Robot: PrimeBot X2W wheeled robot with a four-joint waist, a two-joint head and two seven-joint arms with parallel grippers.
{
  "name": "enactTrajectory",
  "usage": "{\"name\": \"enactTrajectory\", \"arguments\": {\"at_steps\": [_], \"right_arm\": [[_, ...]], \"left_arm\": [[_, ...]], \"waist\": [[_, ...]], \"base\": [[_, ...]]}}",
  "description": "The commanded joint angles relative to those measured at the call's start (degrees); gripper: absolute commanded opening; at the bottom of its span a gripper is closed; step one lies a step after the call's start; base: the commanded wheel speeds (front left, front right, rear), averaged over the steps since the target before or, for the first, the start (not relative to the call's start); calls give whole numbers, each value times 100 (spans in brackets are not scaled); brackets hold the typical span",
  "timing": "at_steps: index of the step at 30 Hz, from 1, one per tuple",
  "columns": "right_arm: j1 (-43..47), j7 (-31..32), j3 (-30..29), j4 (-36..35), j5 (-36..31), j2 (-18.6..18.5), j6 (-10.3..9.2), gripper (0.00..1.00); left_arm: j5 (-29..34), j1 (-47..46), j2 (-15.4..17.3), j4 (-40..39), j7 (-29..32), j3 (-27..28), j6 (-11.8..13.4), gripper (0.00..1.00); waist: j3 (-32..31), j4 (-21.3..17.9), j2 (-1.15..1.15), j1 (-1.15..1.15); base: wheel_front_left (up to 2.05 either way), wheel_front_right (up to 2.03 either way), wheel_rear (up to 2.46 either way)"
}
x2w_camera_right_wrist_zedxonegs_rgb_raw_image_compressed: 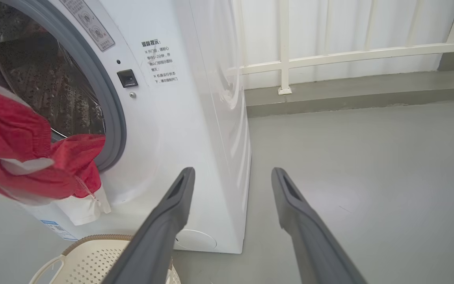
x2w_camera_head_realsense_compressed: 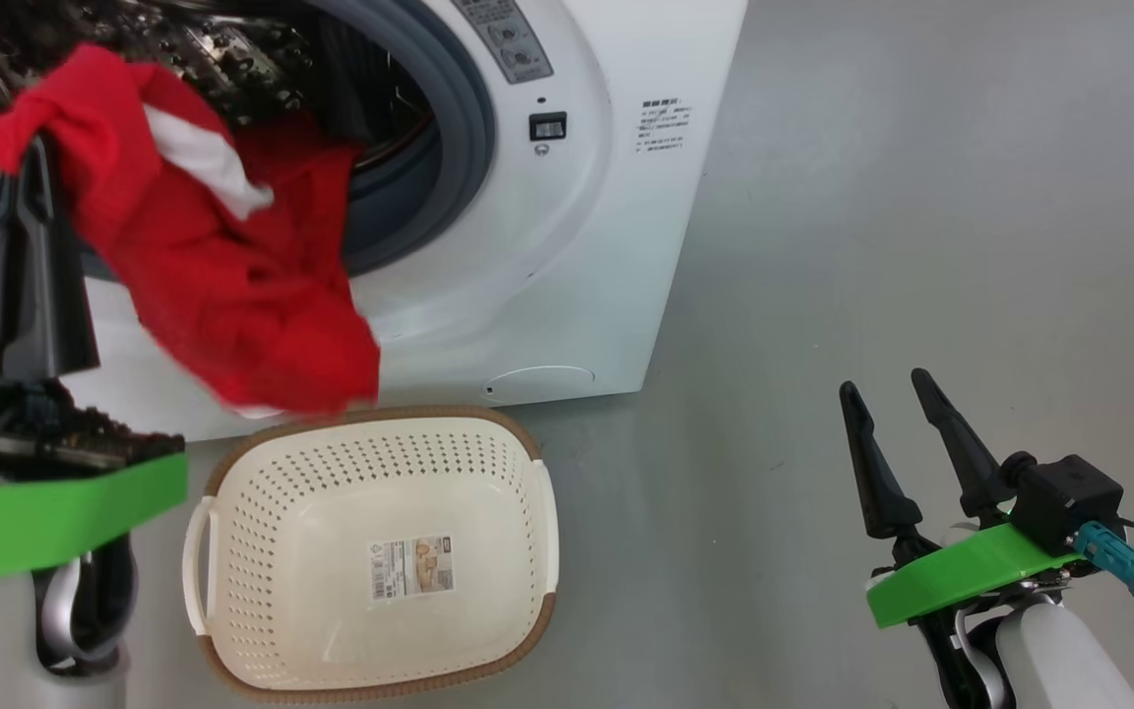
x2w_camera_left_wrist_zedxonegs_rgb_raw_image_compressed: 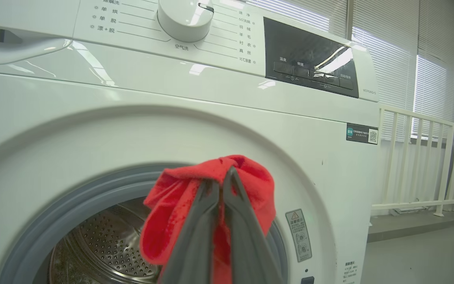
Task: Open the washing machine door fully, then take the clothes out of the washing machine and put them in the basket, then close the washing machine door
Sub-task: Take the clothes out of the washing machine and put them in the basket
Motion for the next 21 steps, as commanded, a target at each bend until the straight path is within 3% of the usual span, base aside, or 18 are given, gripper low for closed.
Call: {"name": "enactTrajectory", "arguments": {"at_steps": [1,8,21], "right_arm": [[55,-36,74,-159,-50,-43,36,100],[16,-36,70,-173,-59,-66,36,100],[-111,-36,66,-232,-62,-50,36,100]], "left_arm": [[77,97,101,-304,-23,212,3,0],[152,388,6,-397,-23,171,2,0],[213,1135,-326,421,-23,356,2,0]], "waist": [[21,18,0,0],[105,29,0,0],[455,-83,0,0]], "base": [[0,0,0],[0,0,0],[0,0,0]]}}
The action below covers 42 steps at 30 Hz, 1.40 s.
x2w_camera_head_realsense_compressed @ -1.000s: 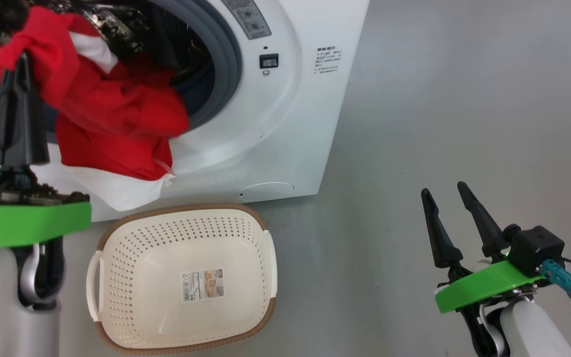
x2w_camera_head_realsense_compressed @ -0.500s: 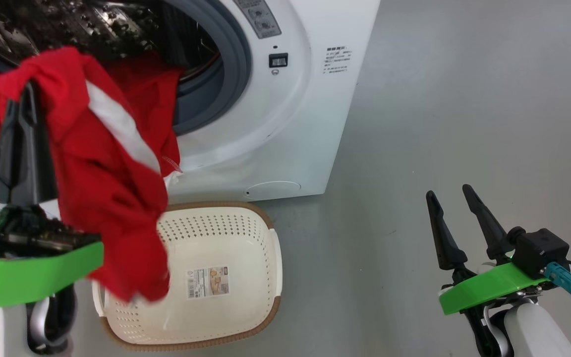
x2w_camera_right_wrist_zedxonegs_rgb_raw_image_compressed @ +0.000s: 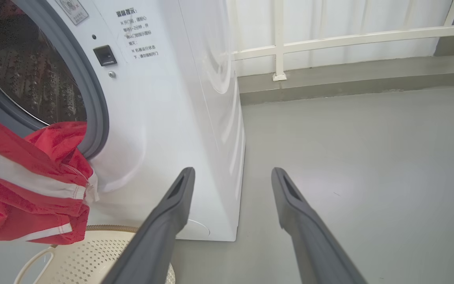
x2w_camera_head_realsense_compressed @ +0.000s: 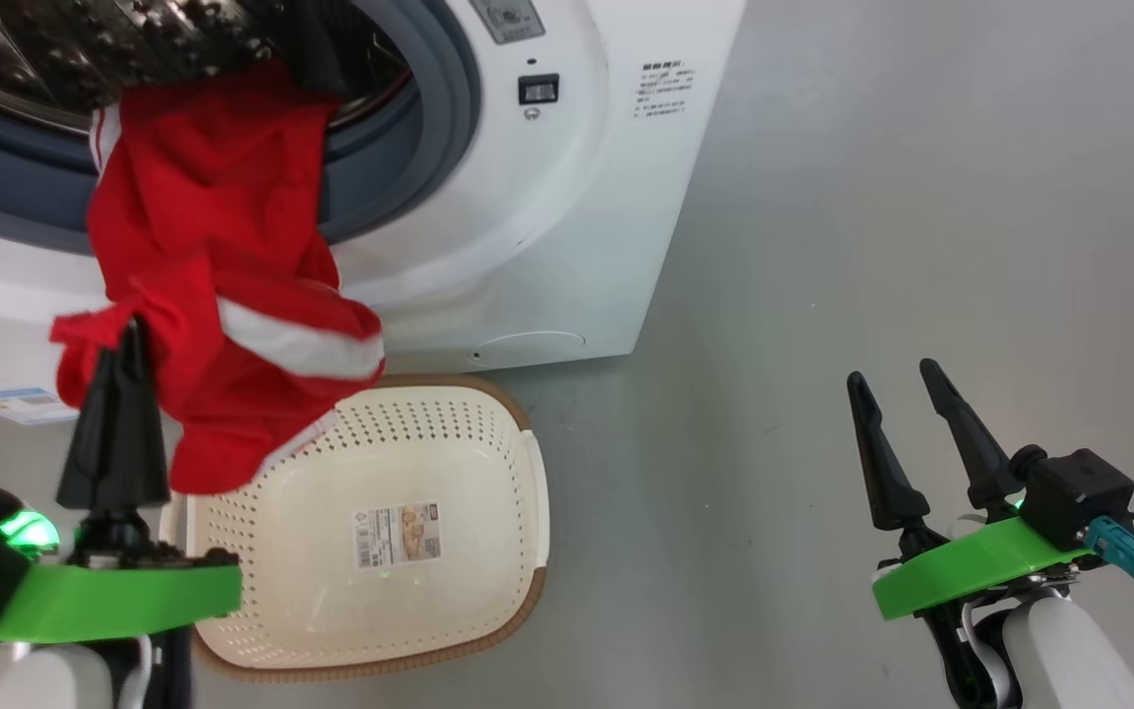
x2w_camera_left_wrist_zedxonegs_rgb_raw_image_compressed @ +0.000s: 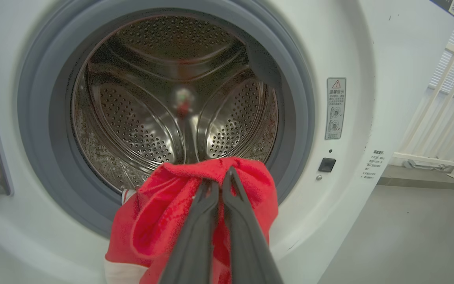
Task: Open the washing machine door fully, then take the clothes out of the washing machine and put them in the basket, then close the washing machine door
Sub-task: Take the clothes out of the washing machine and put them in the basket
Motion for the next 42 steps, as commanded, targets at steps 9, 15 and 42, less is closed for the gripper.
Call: {"name": "enactTrajectory", "arguments": {"at_steps": [9,15,42], "right_arm": [[-270,-36,114,-197,-91,-10,36,100],[-402,-36,135,-224,-86,6,36,100],[-875,-36,202,-391,-84,40,36,100]], "left_arm": [[26,-73,35,794,-23,-14,2,0],[65,-246,47,1446,-23,-125,2,0],[64,-1903,310,4920,-23,-980,2,0]], "waist": [[368,-53,0,0],[638,-129,0,0],[1788,-259,0,0]], "base": [[0,0,0],[0,0,0],[0,0,0]]}}
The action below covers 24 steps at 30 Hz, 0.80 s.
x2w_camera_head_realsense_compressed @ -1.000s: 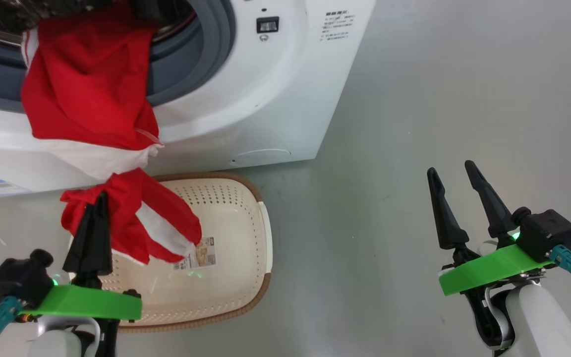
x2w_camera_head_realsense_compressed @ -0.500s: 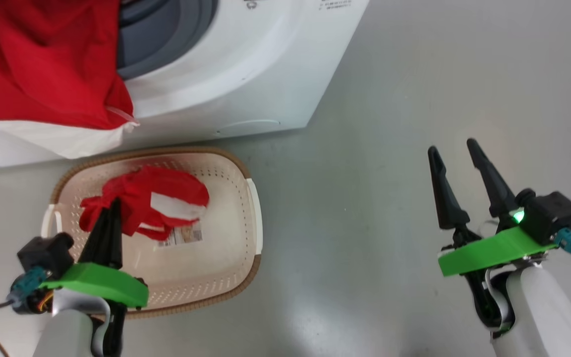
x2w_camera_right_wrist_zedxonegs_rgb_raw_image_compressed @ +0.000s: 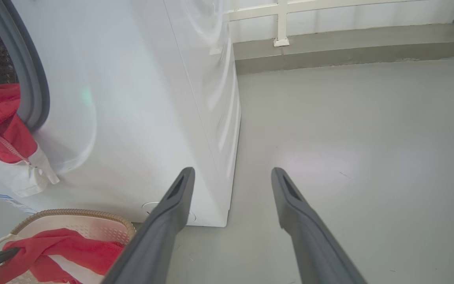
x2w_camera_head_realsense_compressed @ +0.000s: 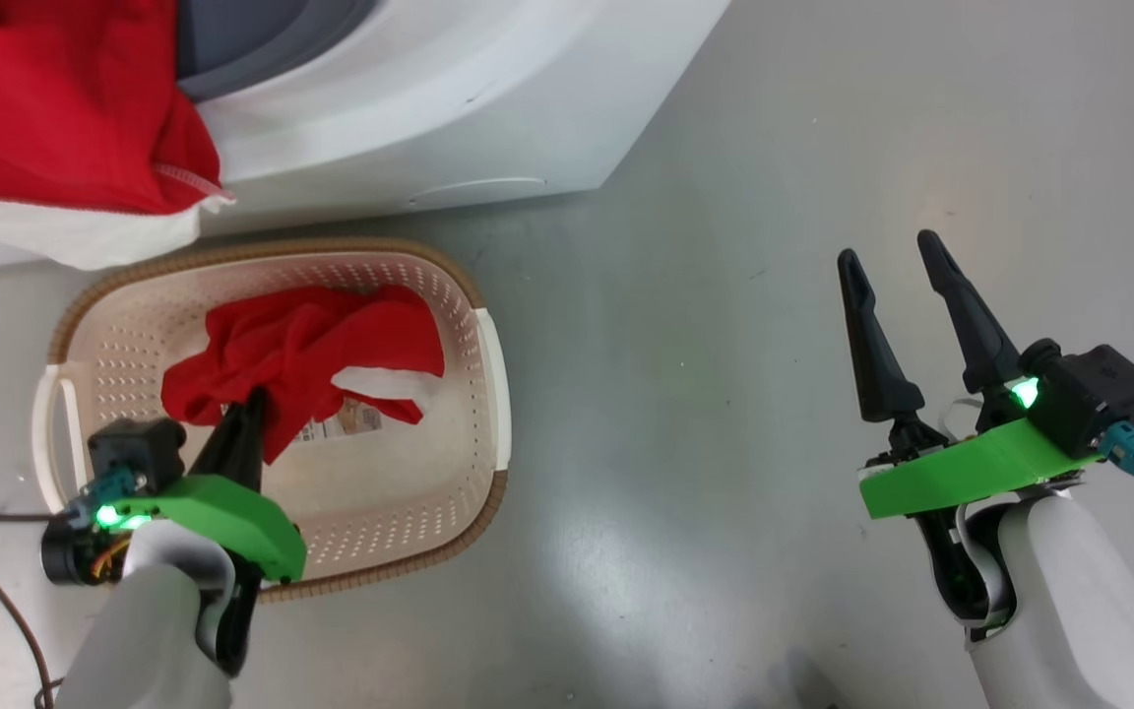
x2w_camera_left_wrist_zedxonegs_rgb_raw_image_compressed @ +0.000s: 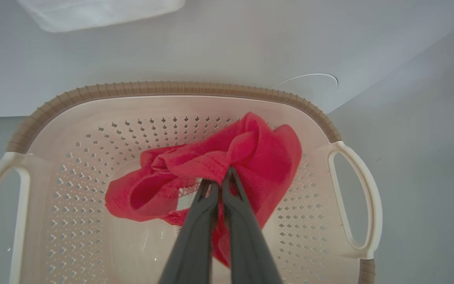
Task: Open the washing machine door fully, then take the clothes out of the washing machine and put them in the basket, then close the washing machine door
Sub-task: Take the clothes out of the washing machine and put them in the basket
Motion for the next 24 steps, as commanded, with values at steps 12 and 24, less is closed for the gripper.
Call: {"name": "enactTrajectory", "arguments": {"at_steps": [12,24], "right_arm": [[-120,-36,199,-162,7,15,36,100],[-186,-36,222,-162,-22,16,36,100]], "left_arm": [[-63,-560,256,925,-29,-146,3,0],[-146,-774,283,1174,-29,-240,3,40]], "waist": [[346,-43,0,0],[440,-19,0,0]], "base": [[0,0,0],[0,0,0]]}}
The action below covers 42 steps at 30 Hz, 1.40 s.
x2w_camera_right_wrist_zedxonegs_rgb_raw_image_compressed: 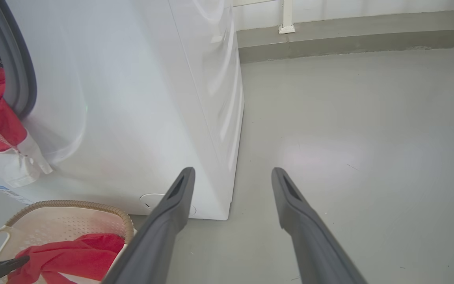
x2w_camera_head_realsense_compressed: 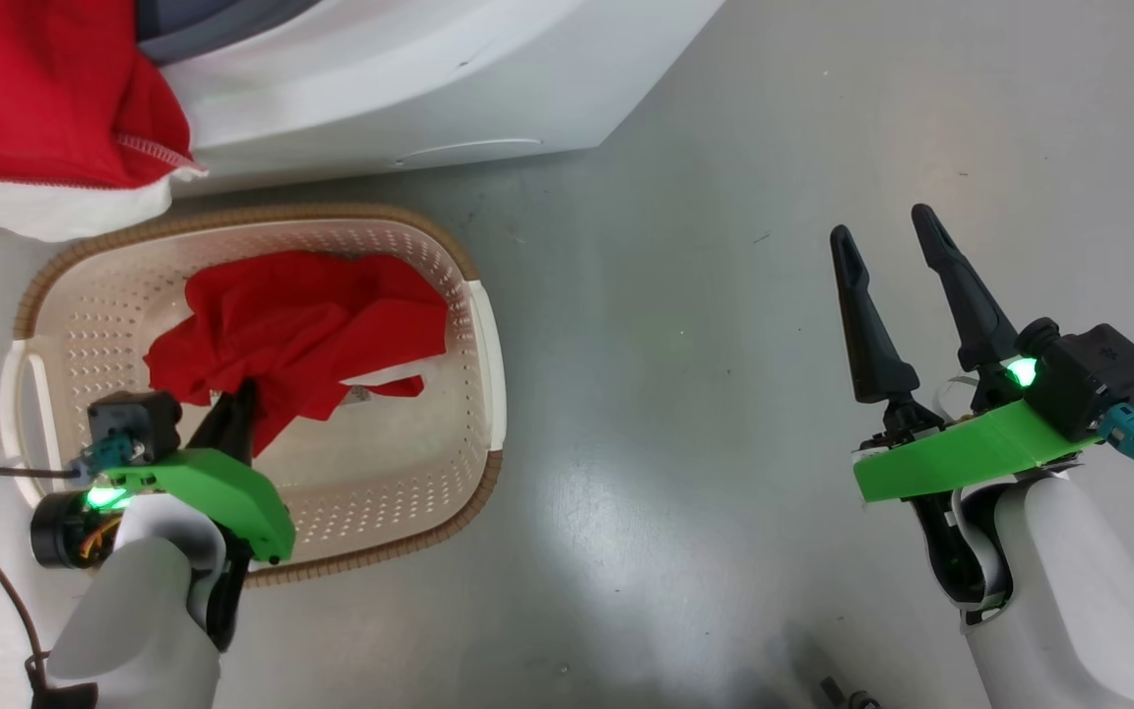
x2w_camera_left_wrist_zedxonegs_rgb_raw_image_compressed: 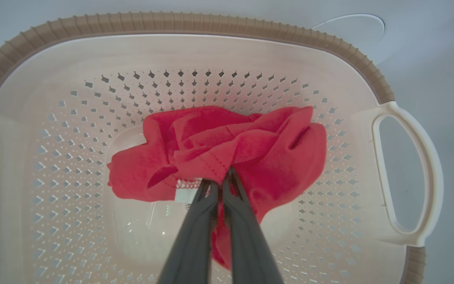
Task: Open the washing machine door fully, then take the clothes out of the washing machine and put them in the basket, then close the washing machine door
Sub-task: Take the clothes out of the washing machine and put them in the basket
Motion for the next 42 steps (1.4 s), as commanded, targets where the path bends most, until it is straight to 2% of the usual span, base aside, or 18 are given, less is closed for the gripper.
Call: {"name": "enactTrajectory", "arguments": {"at_steps": [1,2,3,5,6,7,8,22,32,42], "right_arm": [[36,-36,145,-128,-24,17,36,100],[38,-36,141,-127,-26,17,36,100],[39,-36,137,-126,-29,17,36,100],[40,-36,131,-120,-32,17,36,100],[40,-36,131,-120,-32,17,36,100],[39,-36,127,-117,-35,17,36,100],[38,-36,124,-116,-35,17,36,100],[44,-36,80,-85,-65,17,36,100],[59,-36,36,-73,-112,17,36,100],[103,-36,-40,-81,-175,16,36,100]], "left_arm": [[-63,13,222,-22,-29,105,3,43],[-71,7,225,-19,-29,106,3,45],[-80,2,230,-21,-29,111,3,65],[-93,-1,234,-27,-29,120,3,87],[-93,-1,234,-27,-29,120,3,87],[-101,-1,236,-41,-29,131,3,98],[-108,1,238,-56,-29,143,3,100],[-164,69,237,-399,-29,251,3,100],[-153,205,224,-1041,-29,392,3,100],[62,591,174,-2129,-29,746,3,100]], "waist": [[-2,4,0,0],[-5,7,0,0],[-9,11,0,0],[-21,20,0,0],[-21,20,0,0],[-27,26,0,0],[-32,30,0,0],[-164,130,0,0],[-305,241,0,0],[-417,367,0,0]], "base": [[0,0,0],[0,0,0],[0,0,0],[0,0,0],[0,0,0],[0,0,0],[0,0,0],[0,0,0],[0,0,0],[0,0,0]]}}
